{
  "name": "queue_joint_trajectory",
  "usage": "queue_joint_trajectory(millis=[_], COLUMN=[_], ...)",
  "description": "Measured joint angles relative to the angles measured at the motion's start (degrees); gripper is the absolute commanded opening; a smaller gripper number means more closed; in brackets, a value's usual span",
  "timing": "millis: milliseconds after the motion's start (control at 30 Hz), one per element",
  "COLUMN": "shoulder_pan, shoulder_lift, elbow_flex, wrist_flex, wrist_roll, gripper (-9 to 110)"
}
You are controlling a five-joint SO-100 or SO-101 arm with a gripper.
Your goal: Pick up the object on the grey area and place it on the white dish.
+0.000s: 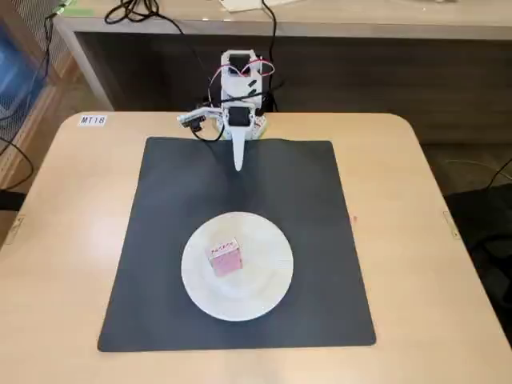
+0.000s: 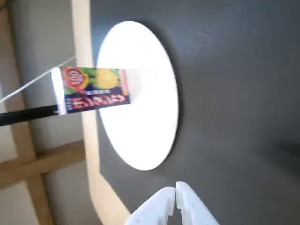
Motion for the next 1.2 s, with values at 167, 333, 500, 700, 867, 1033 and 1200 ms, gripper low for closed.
queue_joint_trajectory(millis=[167, 333, 500, 700, 867, 1033, 1200], shoulder_pan=[-0.1, -0.1, -0.1, -0.1, -0.1, -0.1, -0.2], shoulder_lift=[0.0, 0.0, 0.0, 0.0, 0.0, 0.0, 0.0], elbow_flex=[5.7, 8.0, 10.1, 10.4, 10.4, 10.5, 10.5], wrist_flex=[1.4, 1.3, 0.2, 0.1, 0.1, -0.4, -0.4], wrist_roll=[-0.1, -0.8, -0.8, -2.0, -2.0, -2.0, -2.0], gripper=[0, 0, 0, 0, 0, 0, 0])
